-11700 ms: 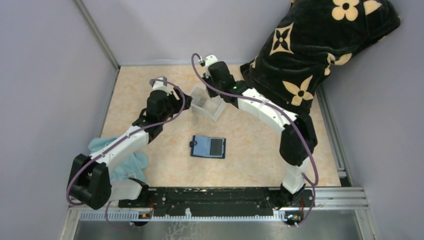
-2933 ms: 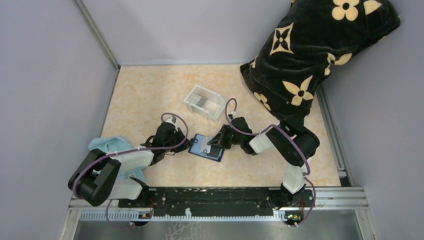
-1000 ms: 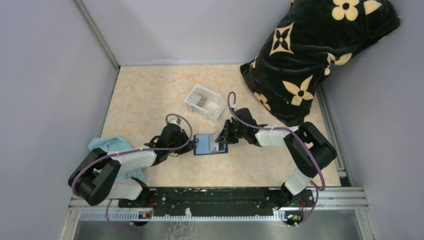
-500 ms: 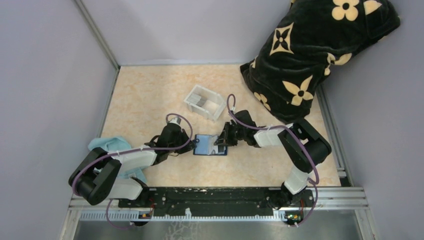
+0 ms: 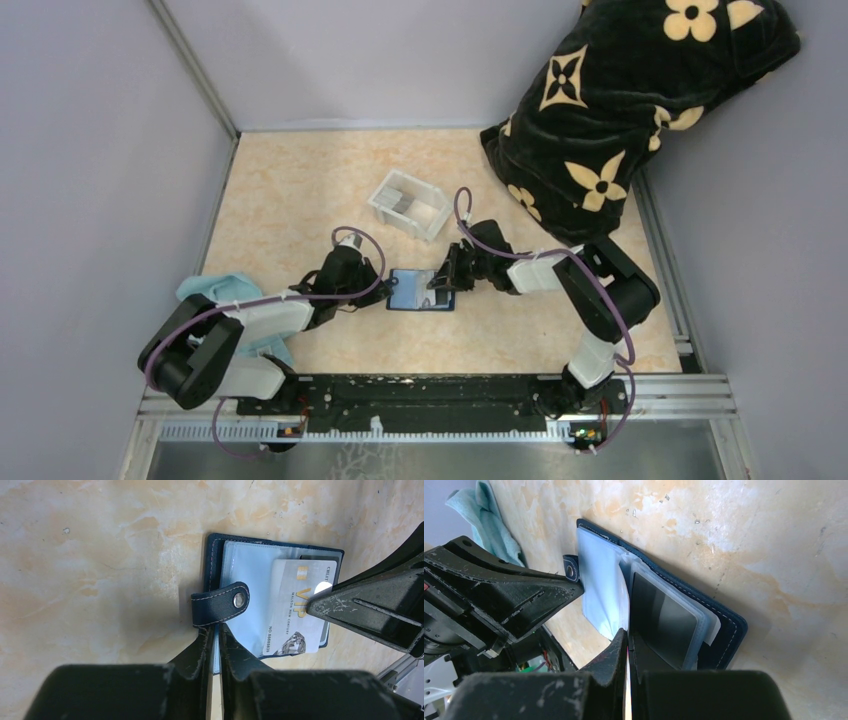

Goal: Put the credit cards into the card holder
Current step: Insert the credit card into the card holder.

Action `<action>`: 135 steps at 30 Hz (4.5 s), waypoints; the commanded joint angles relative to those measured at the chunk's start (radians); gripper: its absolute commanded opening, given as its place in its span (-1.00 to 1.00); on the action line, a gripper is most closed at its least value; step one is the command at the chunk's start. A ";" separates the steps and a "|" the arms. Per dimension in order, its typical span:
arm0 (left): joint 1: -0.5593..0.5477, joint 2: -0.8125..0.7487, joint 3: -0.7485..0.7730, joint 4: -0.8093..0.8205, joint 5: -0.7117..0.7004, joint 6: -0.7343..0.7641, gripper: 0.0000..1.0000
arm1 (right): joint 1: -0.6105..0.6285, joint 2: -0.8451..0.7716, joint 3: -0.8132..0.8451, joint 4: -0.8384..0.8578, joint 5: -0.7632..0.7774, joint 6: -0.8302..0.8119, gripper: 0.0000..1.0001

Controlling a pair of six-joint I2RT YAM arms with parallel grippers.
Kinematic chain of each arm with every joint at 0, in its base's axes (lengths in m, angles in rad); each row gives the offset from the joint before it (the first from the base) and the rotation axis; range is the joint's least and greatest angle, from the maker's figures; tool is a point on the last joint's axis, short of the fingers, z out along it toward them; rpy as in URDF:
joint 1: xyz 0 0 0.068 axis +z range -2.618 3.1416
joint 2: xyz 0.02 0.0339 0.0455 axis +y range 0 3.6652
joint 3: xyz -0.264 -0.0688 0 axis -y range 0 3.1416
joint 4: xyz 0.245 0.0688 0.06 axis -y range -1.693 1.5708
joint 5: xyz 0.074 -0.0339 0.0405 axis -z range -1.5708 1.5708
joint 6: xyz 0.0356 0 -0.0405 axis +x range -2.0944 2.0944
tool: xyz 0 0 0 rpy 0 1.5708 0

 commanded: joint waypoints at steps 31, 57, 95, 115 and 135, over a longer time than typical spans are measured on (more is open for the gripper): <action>-0.004 0.045 -0.005 -0.074 -0.021 0.030 -0.73 | -0.022 0.017 0.117 -0.134 0.122 -0.147 -1.00; -0.004 0.077 0.005 -0.063 -0.007 0.031 -0.73 | -0.010 0.043 0.248 -0.337 0.127 -0.316 -1.00; -0.005 0.089 -0.006 -0.049 0.006 0.031 -0.74 | 0.027 0.055 0.350 -0.442 0.186 -0.380 -1.00; -0.013 0.101 0.002 -0.055 0.003 0.034 -0.75 | 0.006 0.097 0.148 -0.166 0.096 -0.235 -1.00; -0.018 0.114 0.006 -0.036 0.008 0.030 -0.75 | 0.059 0.107 0.221 -0.319 0.186 -0.306 -0.18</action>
